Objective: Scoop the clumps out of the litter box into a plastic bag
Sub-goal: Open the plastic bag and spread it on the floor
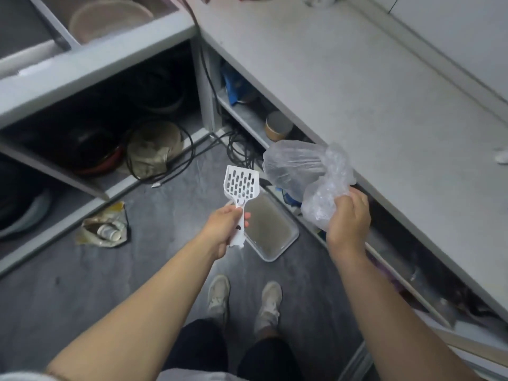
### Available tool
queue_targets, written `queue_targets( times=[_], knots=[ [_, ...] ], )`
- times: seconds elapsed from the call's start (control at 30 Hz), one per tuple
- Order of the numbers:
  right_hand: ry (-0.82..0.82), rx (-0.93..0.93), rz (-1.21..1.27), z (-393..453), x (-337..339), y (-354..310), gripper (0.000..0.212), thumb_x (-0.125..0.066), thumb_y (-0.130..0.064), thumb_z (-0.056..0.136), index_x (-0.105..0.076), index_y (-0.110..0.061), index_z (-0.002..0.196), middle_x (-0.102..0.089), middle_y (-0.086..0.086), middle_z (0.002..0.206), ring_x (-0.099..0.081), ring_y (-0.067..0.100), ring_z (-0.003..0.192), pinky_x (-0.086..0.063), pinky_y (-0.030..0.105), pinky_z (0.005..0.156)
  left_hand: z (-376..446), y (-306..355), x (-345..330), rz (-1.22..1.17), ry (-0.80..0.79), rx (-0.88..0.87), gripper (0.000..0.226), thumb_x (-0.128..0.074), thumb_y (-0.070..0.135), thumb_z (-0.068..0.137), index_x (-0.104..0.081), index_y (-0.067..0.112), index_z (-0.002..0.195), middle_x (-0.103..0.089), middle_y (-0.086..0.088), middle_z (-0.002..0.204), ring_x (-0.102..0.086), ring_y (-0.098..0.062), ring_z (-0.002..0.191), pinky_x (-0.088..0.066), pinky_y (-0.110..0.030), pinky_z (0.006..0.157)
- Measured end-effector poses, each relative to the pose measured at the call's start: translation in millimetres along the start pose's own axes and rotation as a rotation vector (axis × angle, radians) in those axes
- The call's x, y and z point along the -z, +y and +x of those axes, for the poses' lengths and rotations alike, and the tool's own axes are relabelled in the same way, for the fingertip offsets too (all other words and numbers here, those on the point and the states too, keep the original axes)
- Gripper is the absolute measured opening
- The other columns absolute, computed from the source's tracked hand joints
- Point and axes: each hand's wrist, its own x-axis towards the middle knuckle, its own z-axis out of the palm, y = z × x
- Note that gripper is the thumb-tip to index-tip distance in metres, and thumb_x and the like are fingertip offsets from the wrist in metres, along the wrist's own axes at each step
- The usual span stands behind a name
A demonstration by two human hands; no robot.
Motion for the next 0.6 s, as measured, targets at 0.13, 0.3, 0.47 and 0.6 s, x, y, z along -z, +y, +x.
queue_targets(
  times=[0.13, 0.3, 0.47, 0.6],
  knots=[
    [-0.019, -0.099, -0.030, 14, -14, 52, 0.053, -0.043, -0.026, 0.082, -0.056, -0.012, 0.131, -0.058, -0.007, 0.124, -0.058, 0.006, 0.105, -0.047, 0.023, 0.085, 44, -28, -6, -0.031, 0.026, 0.046, 0.015, -0.050, 0.017, 0.107, -0.060, 0.009, 0.114, -0.069, -0.003, 0.092, -0.061, -0.012, 0.070, -0.046, -0.024, 0.049],
    [-0.032, -0.197, -0.075, 40, -33, 133, 0.051, -0.045, -0.032, 0.079, -0.062, -0.014, 0.123, -0.062, 0.001, 0.123, -0.060, 0.020, 0.109, -0.050, 0.042, 0.096, 114, -73, -26, -0.051, 0.073, 0.120, 0.011, -0.051, 0.016, 0.107, -0.060, 0.014, 0.101, -0.071, -0.003, 0.094, -0.064, -0.013, 0.072, -0.046, -0.026, 0.054],
    [-0.022, -0.306, 0.002, 85, -56, 221, 0.039, -0.048, -0.038, 0.076, -0.069, -0.024, 0.106, -0.071, -0.005, 0.100, -0.068, 0.012, 0.089, -0.051, 0.029, 0.070, 197, -136, -43, -0.019, 0.117, 0.192, 0.018, -0.051, 0.016, 0.105, -0.065, 0.013, 0.096, -0.071, -0.007, 0.096, -0.061, -0.017, 0.074, -0.047, -0.029, 0.058],
    [-0.039, -0.339, -0.005, 123, -79, 294, 0.043, -0.045, -0.045, 0.080, -0.068, -0.027, 0.112, -0.070, -0.002, 0.108, -0.068, 0.018, 0.095, -0.054, 0.034, 0.075, 269, -194, -51, -0.002, 0.128, 0.278, 0.022, -0.048, 0.011, 0.101, -0.069, 0.008, 0.095, -0.066, -0.013, 0.096, -0.056, -0.024, 0.078, -0.044, -0.030, 0.058]
  ],
)
